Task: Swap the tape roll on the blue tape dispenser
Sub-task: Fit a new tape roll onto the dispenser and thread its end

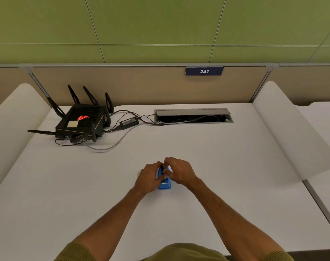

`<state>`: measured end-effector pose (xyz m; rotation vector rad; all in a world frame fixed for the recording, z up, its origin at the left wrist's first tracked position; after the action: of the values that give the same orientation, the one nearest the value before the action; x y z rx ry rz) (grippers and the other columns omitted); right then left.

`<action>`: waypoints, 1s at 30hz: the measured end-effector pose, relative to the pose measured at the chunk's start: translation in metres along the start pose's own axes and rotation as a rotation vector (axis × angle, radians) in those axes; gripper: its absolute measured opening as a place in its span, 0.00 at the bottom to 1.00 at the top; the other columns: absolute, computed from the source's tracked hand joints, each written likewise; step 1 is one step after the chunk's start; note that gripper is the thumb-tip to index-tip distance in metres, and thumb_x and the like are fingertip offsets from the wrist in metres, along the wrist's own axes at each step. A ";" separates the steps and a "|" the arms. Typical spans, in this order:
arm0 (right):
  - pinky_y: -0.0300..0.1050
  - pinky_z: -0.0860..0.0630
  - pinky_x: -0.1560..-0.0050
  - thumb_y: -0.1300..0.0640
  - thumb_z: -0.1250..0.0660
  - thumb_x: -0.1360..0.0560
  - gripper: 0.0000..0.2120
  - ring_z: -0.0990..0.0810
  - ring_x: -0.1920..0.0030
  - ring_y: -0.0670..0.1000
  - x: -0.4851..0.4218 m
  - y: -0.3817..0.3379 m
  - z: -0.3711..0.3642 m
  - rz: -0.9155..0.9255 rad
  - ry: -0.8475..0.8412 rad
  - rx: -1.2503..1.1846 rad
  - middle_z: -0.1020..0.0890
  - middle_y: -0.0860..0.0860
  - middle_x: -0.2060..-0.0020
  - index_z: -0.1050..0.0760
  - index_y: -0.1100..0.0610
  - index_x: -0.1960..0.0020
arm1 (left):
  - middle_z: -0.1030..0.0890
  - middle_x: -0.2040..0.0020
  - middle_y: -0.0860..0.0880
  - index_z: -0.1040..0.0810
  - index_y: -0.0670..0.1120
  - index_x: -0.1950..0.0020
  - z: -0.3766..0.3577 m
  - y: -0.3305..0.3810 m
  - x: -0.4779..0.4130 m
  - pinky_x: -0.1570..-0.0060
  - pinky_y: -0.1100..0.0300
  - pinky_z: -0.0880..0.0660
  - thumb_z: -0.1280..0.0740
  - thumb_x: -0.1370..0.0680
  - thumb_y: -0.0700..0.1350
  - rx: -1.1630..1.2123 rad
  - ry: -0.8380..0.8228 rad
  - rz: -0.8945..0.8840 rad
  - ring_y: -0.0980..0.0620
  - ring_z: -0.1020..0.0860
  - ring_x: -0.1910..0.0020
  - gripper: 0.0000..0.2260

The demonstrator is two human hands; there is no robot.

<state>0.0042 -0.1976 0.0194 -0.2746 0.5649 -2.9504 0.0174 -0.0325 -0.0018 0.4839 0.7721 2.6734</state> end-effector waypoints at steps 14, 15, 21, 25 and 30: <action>0.51 0.17 0.45 0.50 0.36 0.15 0.11 0.17 0.48 0.55 0.004 -0.001 -0.001 0.039 -0.006 0.033 0.18 0.52 0.43 0.23 0.54 0.36 | 0.20 0.30 0.50 0.27 0.50 0.28 -0.002 0.000 0.001 0.28 0.53 0.28 0.33 0.18 0.58 -0.013 -0.011 0.016 0.48 0.25 0.28 0.22; 0.51 0.17 0.45 0.50 0.36 0.15 0.11 0.17 0.47 0.55 0.004 -0.001 -0.002 0.039 -0.007 0.033 0.18 0.52 0.43 0.23 0.54 0.36 | 0.20 0.30 0.50 0.27 0.50 0.28 -0.002 0.000 0.001 0.29 0.53 0.27 0.33 0.18 0.58 -0.011 -0.011 0.018 0.48 0.25 0.28 0.21; 0.52 0.17 0.45 0.50 0.36 0.15 0.12 0.17 0.47 0.56 0.003 -0.002 -0.002 0.038 -0.011 0.038 0.19 0.52 0.43 0.23 0.55 0.36 | 0.20 0.30 0.49 0.27 0.49 0.28 -0.003 0.000 0.001 0.28 0.52 0.28 0.33 0.18 0.57 -0.006 -0.010 0.031 0.48 0.25 0.28 0.21; 0.52 0.17 0.45 0.50 0.36 0.15 0.12 0.16 0.47 0.56 0.005 -0.001 -0.003 0.031 0.007 0.007 0.18 0.52 0.43 0.24 0.55 0.36 | 0.21 0.29 0.49 0.28 0.50 0.26 -0.004 -0.001 0.002 0.29 0.53 0.28 0.34 0.17 0.56 -0.023 -0.012 0.013 0.48 0.26 0.28 0.21; 0.53 0.18 0.45 0.51 0.36 0.15 0.11 0.17 0.47 0.55 0.005 -0.001 -0.003 0.029 0.015 -0.004 0.18 0.52 0.43 0.24 0.55 0.36 | 0.21 0.29 0.49 0.29 0.49 0.26 -0.003 -0.002 0.002 0.28 0.53 0.27 0.34 0.17 0.56 -0.025 -0.011 0.004 0.48 0.26 0.28 0.22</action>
<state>-0.0018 -0.1968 0.0180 -0.2421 0.5721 -2.9257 0.0144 -0.0317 -0.0047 0.4947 0.7338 2.6788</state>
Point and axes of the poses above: each hand's wrist, its own x-axis away from the middle knuckle, its own z-axis out of the back of the hand, y = z × x, the point moved 1 cm from there along -x, towards the middle knuckle
